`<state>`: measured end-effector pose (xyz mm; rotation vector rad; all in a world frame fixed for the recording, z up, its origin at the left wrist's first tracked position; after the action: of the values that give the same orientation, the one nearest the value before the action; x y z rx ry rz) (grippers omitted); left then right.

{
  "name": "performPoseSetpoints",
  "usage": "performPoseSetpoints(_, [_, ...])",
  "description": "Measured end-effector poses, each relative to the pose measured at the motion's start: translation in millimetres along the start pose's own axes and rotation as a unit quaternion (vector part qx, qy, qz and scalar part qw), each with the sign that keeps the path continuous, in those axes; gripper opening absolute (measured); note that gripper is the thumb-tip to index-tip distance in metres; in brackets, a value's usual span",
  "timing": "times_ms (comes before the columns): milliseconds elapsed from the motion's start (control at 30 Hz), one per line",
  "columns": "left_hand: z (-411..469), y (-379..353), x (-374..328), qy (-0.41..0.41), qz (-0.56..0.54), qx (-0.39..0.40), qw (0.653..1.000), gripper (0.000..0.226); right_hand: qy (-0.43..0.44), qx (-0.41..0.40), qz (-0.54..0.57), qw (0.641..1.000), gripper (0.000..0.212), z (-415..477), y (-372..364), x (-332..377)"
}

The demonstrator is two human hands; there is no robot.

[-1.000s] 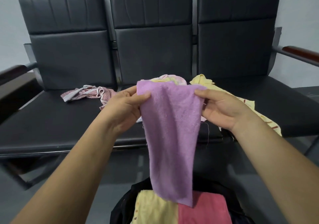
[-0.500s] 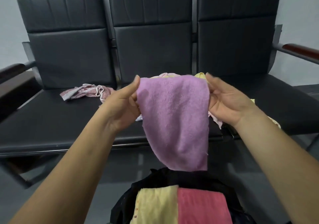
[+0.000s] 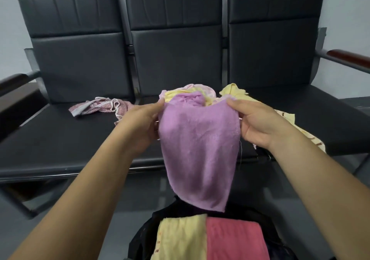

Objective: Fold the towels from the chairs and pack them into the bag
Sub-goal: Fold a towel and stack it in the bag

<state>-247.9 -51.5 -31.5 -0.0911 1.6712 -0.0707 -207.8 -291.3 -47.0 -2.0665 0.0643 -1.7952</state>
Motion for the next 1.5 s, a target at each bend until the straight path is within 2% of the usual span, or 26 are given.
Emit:
performPoseSetpoints(33, [-2.0,-1.6,-1.1,0.012,-0.052,0.050,0.997,0.039,-0.020,0.024,0.064,0.997,0.033,-2.9,-2.2,1.7])
performPoseSetpoints(100, [-1.3,-0.5,-3.6,-0.009,-0.109,0.116,0.987,0.029,-0.035,0.075,0.157,0.984,0.044,-8.8,-5.3,9.0])
performPoseSetpoints(200, [3.9,5.2,-4.2,-0.065,-0.108,0.093,0.988,0.024,0.009,0.102,0.154,0.983,0.031,-12.3,-6.8,17.4])
performPoseSetpoints(267, [6.2,10.3,-1.6,-0.102,-0.033,0.038,0.994,0.020,0.036,0.074,0.077,0.994,0.026,-10.6,-5.0,17.0])
performPoseSetpoints(333, [4.6,14.4,-1.9,-0.159,0.163,-0.020,0.973,0.020,0.068,-0.005,-0.077,0.995,0.021,-5.8,2.3,14.4])
performPoseSetpoints(367, [2.6,13.6,-2.3,-0.178,0.234,-0.036,0.955,0.019,0.084,-0.053,-0.179,0.979,0.020,-4.7,6.3,13.8])
performPoseSetpoints(400, [2.3,13.9,-1.9,-0.183,0.259,-0.046,0.947,0.018,0.095,-0.085,-0.257,0.958,0.019,-4.7,8.2,13.4])
performPoseSetpoints(433, [2.8,13.8,-1.1,-0.173,0.237,-0.049,0.955,0.017,0.100,-0.099,-0.293,0.946,0.018,-3.9,9.0,12.6])
performPoseSetpoints(500, [4.9,12.6,0.9,-0.135,0.156,-0.050,0.977,0.014,0.082,-0.097,-0.269,0.955,0.019,-1.9,9.9,9.8])
performPoseSetpoints(600, [9.3,11.9,2.5,-0.066,0.002,-0.022,0.998,0.021,0.015,-0.056,-0.076,0.995,0.029,-2.3,8.0,7.8])
performPoseSetpoints(667, [9.8,12.0,1.0,-0.046,-0.087,0.022,0.995,0.028,-0.002,0.011,0.065,0.998,0.034,-3.9,5.7,10.9])
performPoseSetpoints(733, [11.8,13.5,0.8,-0.059,-0.120,0.053,0.990,0.040,0.014,0.071,0.116,0.991,0.029,-4.6,4.9,15.2])
performPoseSetpoints(800, [13.5,16.9,1.8,-0.086,-0.075,0.026,0.993,0.041,0.033,0.066,0.075,0.994,0.028,-1.1,7.9,15.4])
performPoseSetpoints(867, [13.5,20.8,1.8,-0.133,0.044,-0.038,0.989,0.026,0.048,0.014,0.035,0.998,0.033,3.4,12.5,12.1])
performPoseSetpoints(933, [13.2,21.7,2.4,-0.163,0.098,-0.066,0.980,0.015,0.064,-0.039,0.004,0.997,0.031,6.2,16.9,8.4])
performPoseSetpoints(1100, [13.0,17.9,1.5,-0.162,0.074,-0.090,0.980,0.006,0.113,-0.099,-0.067,0.986,0.008,1.7,18.5,10.4])
performPoseSetpoints(1200, [14.7,20.6,1.6,-0.155,0.043,-0.054,0.985,0.023,0.136,-0.102,-0.073,0.983,0.010,-2.1,17.0,11.9])
performPoseSetpoints(1300, [13.5,19.3,0.8,-0.172,0.086,-0.015,0.981,0.033,0.139,-0.099,-0.055,0.984,0.009,-1.6,18.3,11.4])
performPoseSetpoints(1400, [9.9,17.8,-1.9,-0.212,0.156,-0.064,0.963,0.024,0.151,-0.091,-0.043,0.983,0.010,-2.0,16.2,11.6])
performPoseSetpoints(1500, [9.6,16.1,-1.3,-0.222,0.112,-0.077,0.966,0.016,0.201,-0.081,-0.061,0.974,0.012,-4.3,11.3,12.5])
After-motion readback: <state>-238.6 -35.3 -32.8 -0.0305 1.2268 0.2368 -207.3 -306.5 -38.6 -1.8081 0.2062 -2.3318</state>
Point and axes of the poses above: each hand's wrist, its own z-axis towards the middle knuckle, its own y-axis out of the back of the hand, x = y × z, the point moved 3 cm from there along z, towards the middle knuckle, and after that the axes turned 1 degree about x, right-handed, at the moved point
